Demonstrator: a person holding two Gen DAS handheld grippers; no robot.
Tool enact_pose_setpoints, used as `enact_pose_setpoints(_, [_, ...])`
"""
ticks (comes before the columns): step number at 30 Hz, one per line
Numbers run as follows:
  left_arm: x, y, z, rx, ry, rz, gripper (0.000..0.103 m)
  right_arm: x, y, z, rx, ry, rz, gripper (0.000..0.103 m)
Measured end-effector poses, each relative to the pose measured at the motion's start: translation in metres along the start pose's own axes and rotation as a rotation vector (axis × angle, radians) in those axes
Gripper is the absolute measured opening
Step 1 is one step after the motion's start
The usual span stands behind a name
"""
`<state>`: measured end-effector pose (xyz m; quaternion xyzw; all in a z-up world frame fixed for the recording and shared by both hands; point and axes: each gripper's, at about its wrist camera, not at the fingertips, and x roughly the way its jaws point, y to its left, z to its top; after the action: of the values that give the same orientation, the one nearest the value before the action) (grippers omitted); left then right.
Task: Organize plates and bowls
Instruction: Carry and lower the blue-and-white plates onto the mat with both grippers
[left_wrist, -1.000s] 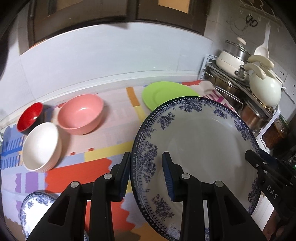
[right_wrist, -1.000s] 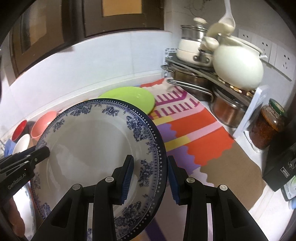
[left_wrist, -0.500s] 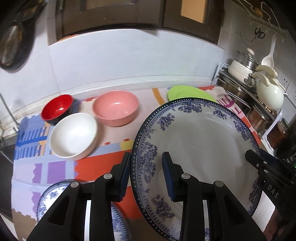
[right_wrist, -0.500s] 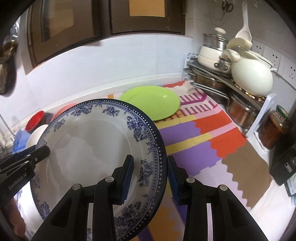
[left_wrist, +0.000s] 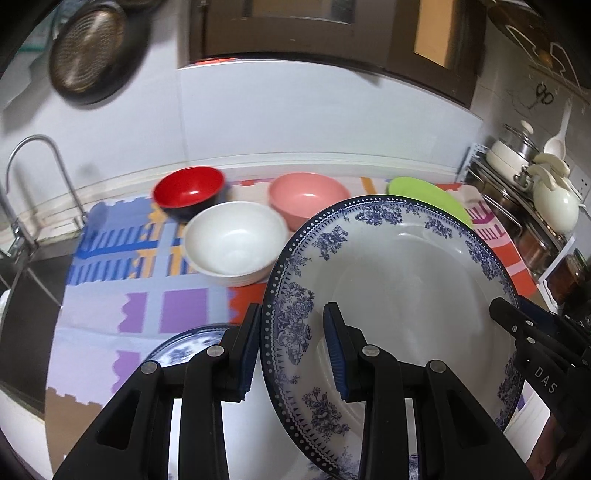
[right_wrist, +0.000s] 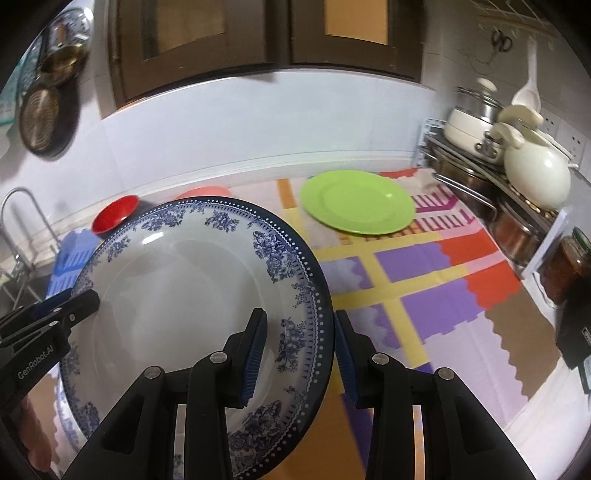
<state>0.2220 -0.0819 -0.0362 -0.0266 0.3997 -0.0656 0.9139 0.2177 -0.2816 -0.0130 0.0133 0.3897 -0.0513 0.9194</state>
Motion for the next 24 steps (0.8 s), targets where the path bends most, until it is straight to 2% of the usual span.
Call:
enact_pose_setpoints(13, [-0.024,0.072,-0.021,-0.067,0.001,0.071,0.034,-0.008,0.073,-0.009,-0.077,0.004,0.072,0.037])
enact_pose_setpoints(24, [-0.027,0.118,-0.044,-0.123,0.042,0.136,0.034,0.002,0.121,-0.025,-0.141,0.059,0.137,0.037])
